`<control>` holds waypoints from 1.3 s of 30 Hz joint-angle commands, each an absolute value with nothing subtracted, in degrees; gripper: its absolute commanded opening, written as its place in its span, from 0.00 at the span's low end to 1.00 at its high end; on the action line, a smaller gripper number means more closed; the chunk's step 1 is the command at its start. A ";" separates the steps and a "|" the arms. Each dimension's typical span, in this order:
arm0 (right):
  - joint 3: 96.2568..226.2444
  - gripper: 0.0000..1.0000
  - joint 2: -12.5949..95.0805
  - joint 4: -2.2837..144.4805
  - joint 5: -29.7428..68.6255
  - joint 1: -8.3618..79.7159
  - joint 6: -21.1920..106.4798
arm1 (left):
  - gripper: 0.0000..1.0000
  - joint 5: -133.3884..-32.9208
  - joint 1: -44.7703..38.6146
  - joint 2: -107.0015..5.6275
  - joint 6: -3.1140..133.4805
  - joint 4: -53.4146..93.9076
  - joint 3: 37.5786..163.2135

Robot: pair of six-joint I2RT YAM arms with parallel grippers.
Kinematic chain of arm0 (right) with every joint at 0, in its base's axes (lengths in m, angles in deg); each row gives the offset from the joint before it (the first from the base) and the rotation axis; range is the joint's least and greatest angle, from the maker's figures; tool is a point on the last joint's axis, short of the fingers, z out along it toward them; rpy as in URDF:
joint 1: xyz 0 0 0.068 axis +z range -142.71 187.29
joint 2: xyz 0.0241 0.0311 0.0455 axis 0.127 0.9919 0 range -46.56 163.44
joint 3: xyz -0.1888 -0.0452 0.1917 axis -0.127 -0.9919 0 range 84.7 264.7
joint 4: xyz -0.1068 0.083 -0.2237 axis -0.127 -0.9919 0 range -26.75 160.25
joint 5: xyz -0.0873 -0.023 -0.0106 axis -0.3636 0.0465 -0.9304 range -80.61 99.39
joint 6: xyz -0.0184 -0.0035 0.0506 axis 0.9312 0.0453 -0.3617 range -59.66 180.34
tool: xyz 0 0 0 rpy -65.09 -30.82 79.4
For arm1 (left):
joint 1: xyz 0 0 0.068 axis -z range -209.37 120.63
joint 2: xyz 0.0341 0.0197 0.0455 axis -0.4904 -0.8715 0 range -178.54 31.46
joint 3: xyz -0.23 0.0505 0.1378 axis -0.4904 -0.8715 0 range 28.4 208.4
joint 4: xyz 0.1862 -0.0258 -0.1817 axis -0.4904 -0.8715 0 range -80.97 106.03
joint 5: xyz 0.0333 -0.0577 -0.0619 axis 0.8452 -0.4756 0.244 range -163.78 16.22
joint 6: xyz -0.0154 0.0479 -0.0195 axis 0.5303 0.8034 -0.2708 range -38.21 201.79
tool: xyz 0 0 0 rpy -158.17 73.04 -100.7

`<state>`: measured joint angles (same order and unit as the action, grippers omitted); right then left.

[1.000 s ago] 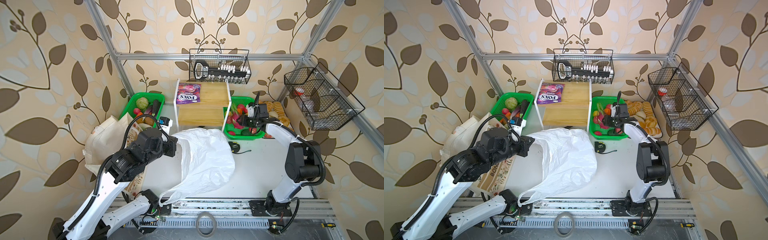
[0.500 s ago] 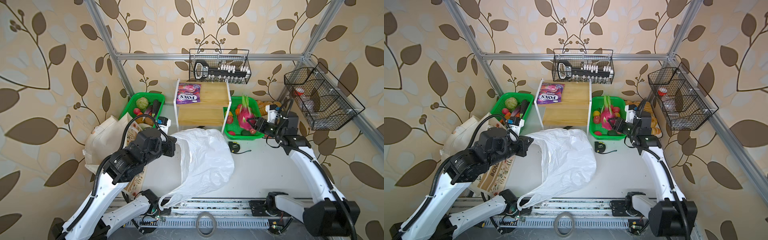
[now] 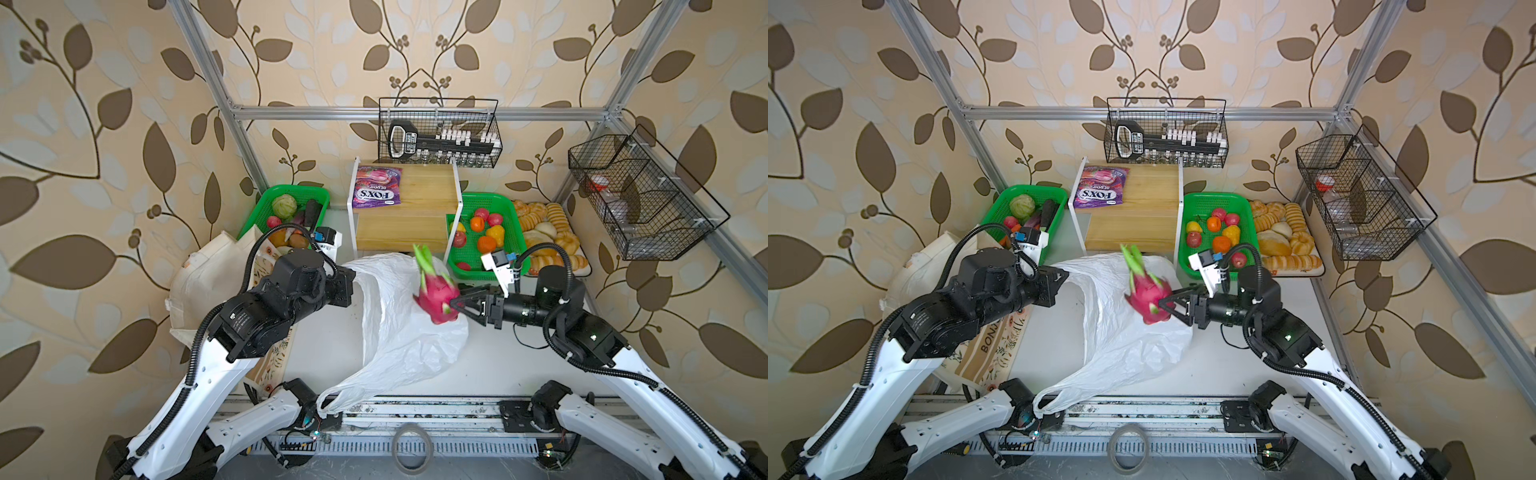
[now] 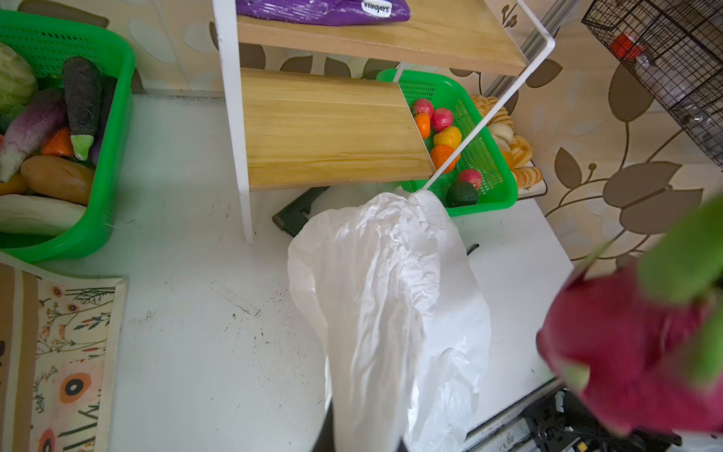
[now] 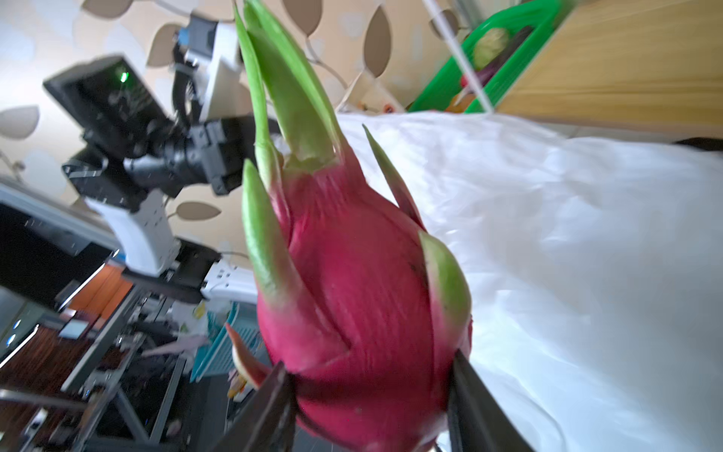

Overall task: Place the mixed food into the grocery bags and tie them
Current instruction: 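Carry the dragon fruit into the plastic bag held by the left gripper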

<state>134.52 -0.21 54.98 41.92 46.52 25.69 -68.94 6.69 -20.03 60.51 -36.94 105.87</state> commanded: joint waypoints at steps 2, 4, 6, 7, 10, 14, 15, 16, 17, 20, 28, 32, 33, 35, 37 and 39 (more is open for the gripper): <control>136.01 0.43 5.69 60.38 25.93 61.38 29.81 | 0.00 -69.92 6.93 -20.04 58.61 -37.34 109.75; 137.63 0.43 9.59 62.62 21.16 67.18 31.02 | 0.00 -70.31 6.98 -20.40 58.22 -37.90 110.61; 138.71 0.43 13.41 65.70 16.83 71.71 30.71 | 0.00 -70.74 6.93 -20.79 57.50 -38.46 111.44; 139.12 0.42 15.04 67.11 14.88 73.13 30.48 | 0.00 -70.90 6.98 -20.99 57.36 -38.68 111.73; 139.65 0.42 19.16 72.13 9.37 76.99 29.71 | 0.00 -71.04 6.95 -21.43 56.31 -38.99 112.45; 139.89 0.42 23.01 79.39 7.45 79.39 27.59 | 0.00 -70.57 6.99 -21.80 55.65 -39.28 112.87; 140.07 0.42 23.81 80.39 7.78 79.80 27.27 | 0.00 -70.26 6.93 -21.93 55.64 -39.49 113.07; 140.42 0.42 24.77 81.25 8.04 80.21 26.53 | 0.00 -69.76 6.93 -22.18 55.29 -39.90 113.57; 140.73 0.42 25.75 82.22 8.24 80.54 25.85 | 0.00 -69.48 6.93 -22.48 55.21 -40.28 114.03; 142.88 0.42 28.64 82.18 7.28 81.81 26.05 | 0.00 -69.73 6.98 -23.02 55.15 -40.49 114.81; 140.43 0.39 28.01 69.33 -14.87 82.40 25.20 | 0.00 -67.87 6.93 -21.68 56.00 -42.09 115.67; 137.40 0.38 24.44 68.34 -18.11 82.39 26.43 | 0.00 -66.30 7.00 -21.63 57.45 -43.80 115.84; 137.13 0.38 23.97 66.93 -19.15 82.36 26.48 | 0.00 -65.94 6.94 -21.63 57.57 -43.91 115.81; 135.79 0.38 22.83 65.72 -20.51 82.35 27.38 | 0.00 -65.25 6.93 -21.62 57.76 -44.08 115.80; 134.81 0.38 22.02 64.01 -22.14 82.29 27.03 | 0.00 -64.77 7.00 -21.63 57.71 -44.09 115.85; 134.62 0.38 21.40 60.44 -24.79 82.06 24.85 | 0.00 -65.43 6.93 -21.71 58.11 -44.09 115.85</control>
